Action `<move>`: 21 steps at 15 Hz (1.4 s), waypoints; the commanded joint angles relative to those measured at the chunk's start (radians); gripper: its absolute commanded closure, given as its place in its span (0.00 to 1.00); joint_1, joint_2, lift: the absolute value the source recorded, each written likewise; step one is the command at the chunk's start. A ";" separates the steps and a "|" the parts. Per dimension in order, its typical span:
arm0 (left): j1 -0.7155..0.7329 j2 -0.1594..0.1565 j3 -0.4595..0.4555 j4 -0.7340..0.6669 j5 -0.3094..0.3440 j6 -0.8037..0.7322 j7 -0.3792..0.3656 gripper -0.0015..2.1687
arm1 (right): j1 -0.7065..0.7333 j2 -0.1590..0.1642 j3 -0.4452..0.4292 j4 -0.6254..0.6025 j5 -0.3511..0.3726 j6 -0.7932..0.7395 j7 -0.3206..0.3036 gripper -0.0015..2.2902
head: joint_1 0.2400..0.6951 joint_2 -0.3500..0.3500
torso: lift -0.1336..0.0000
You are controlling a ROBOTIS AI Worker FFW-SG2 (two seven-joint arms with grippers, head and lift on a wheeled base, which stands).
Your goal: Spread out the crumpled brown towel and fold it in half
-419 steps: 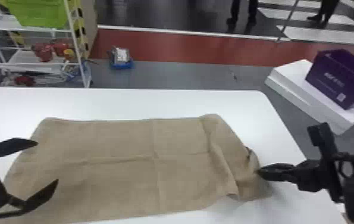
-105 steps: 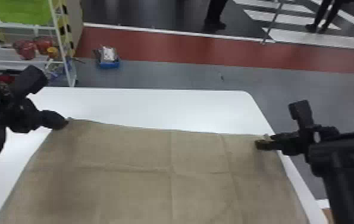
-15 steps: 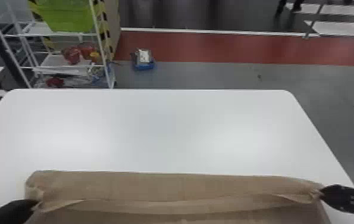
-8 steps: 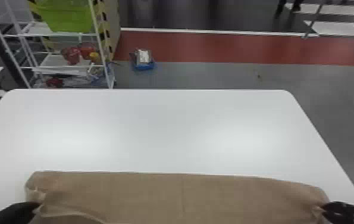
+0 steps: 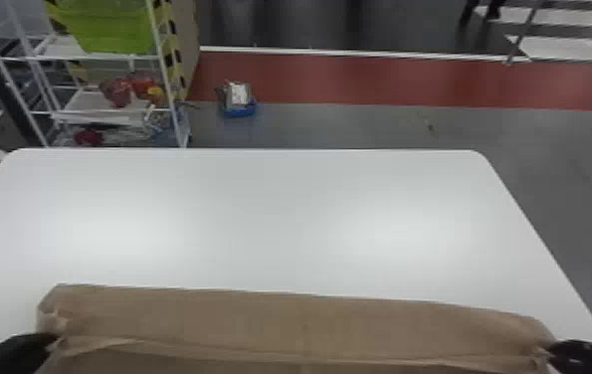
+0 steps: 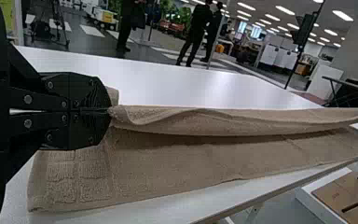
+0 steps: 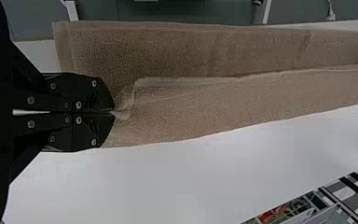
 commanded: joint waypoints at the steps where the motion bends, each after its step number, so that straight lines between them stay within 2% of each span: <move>1: 0.003 0.001 0.004 0.002 0.012 -0.002 0.000 0.71 | 0.019 0.000 -0.016 0.002 -0.018 -0.012 0.012 0.67 | 1.00 0.42 | 0.08; 9: 0.006 0.002 0.003 0.028 0.011 -0.008 0.000 0.71 | 0.024 -0.003 0.024 0.032 0.024 -0.040 0.025 0.67 | 1.00 0.42 | 0.08; 15: 0.008 0.002 0.003 0.029 0.011 -0.008 0.002 0.71 | 0.052 0.000 0.018 0.034 0.040 -0.089 0.032 0.64 | 1.00 0.45 | 0.08; 16: 0.008 0.001 0.003 0.029 0.011 -0.018 0.002 0.71 | 0.053 -0.001 0.012 0.037 0.039 -0.086 0.034 0.53 | 1.00 0.45 | 0.08; 18: 0.008 0.001 0.003 0.029 0.009 -0.021 0.002 0.71 | 0.056 -0.001 0.008 0.039 0.043 -0.073 0.042 0.08 | 1.00 0.43 | 0.08; 19: 0.008 0.001 0.003 0.031 0.011 -0.021 0.002 0.71 | 0.056 -0.001 0.007 0.042 0.050 -0.076 0.042 0.01 | 1.00 0.42 | 0.08; 21: 0.008 0.001 0.003 0.031 0.009 -0.024 0.002 0.71 | 0.059 -0.001 0.001 0.040 0.050 -0.083 0.042 0.00 | 1.00 0.41 | 0.08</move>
